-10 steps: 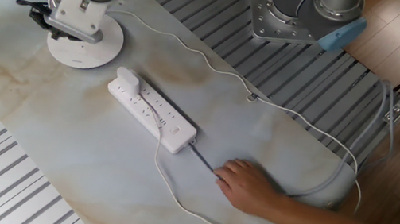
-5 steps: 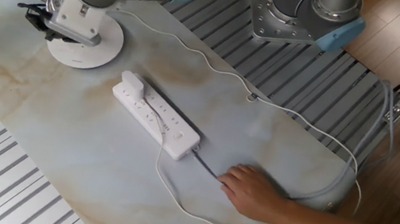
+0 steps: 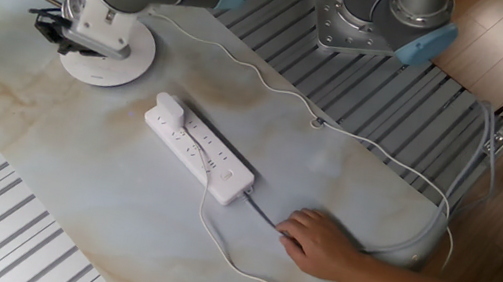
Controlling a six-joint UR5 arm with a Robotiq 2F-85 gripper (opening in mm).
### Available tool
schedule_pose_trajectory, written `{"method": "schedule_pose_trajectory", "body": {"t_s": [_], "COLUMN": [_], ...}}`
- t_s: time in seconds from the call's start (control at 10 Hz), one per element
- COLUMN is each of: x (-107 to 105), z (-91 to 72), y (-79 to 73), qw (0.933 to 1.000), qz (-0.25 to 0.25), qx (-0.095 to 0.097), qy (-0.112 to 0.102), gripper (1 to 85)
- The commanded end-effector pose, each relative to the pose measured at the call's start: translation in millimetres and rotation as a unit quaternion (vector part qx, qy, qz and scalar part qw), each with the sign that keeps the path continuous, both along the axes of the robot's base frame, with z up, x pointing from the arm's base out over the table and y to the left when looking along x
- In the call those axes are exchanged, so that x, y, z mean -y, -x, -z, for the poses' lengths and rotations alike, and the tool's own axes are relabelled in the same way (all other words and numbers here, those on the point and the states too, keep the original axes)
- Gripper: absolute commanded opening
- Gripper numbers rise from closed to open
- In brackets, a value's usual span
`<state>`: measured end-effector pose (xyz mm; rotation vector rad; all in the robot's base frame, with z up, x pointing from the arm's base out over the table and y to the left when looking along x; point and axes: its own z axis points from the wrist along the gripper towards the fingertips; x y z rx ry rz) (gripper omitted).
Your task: Plug in the power cord of the desk lamp, turn on the socket, and light up the desk lamp
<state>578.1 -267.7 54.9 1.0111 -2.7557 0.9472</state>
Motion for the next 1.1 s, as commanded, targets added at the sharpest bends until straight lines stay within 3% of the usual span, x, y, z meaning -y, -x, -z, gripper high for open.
{"method": "schedule_pose_trajectory", "body": {"t_s": [0.0, 0.1, 1.0], "x": [4.1, 8.1, 5.8], "z": [5.5, 4.1, 19.3], "y": [5.2, 2.7, 3.8], "qw": [1.0, 0.9999, 0.9999], "qz": [-0.005, -0.007, -0.004], "qx": [-0.004, 0.0, 0.016], "qy": [0.001, 0.01, -0.004], "gripper": [1.0, 1.0, 1.0]}}
